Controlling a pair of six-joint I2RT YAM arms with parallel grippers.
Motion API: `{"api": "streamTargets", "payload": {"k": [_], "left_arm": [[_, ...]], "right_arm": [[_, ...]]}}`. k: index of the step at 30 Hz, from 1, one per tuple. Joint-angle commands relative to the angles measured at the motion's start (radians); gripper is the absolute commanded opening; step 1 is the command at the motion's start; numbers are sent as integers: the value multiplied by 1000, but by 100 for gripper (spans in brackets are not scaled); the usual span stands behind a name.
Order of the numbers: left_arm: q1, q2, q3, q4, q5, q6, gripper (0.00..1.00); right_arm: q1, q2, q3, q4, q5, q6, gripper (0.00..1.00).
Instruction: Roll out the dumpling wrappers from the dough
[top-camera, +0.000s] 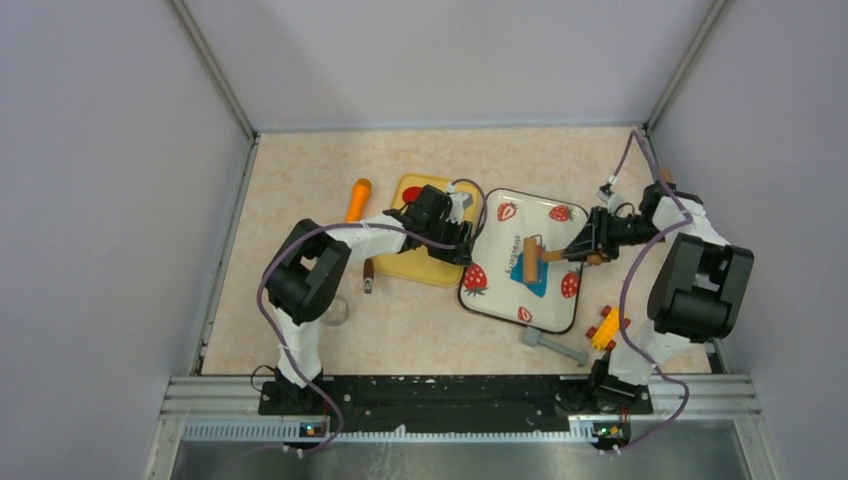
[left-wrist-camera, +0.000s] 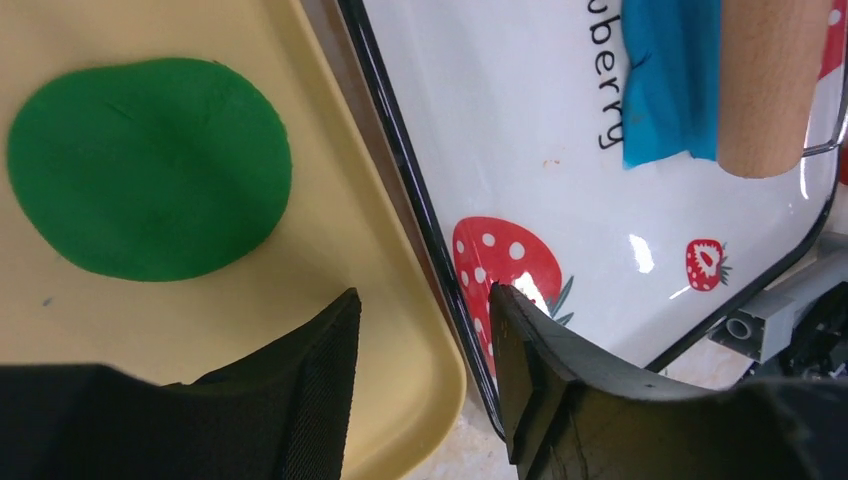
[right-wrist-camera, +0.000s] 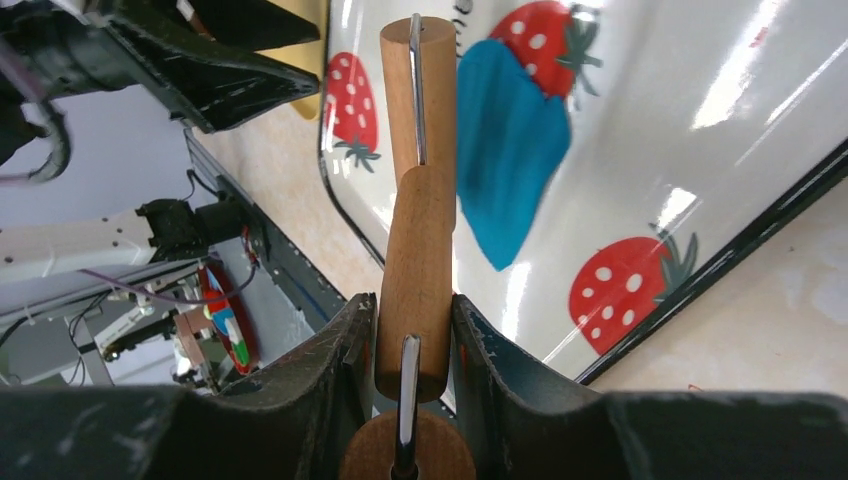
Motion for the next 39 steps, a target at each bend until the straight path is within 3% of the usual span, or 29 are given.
{"api": "streamTargets", "payload": {"k": [1, 18, 32, 39], "left_arm": [[-11, 32, 31, 44, 29, -28, 48], [-12, 70, 5, 74, 27, -84, 0], [-12, 61, -3, 70, 1, -92, 0], [-11, 22, 9, 43, -35, -57, 0]], "right_arm": [[4, 54, -11, 69, 39, 59, 0], [32, 190, -54, 111, 271, 110, 0], [129, 272, -17, 135, 310, 142, 0], [135, 257, 67, 53, 27, 57, 0]]}}
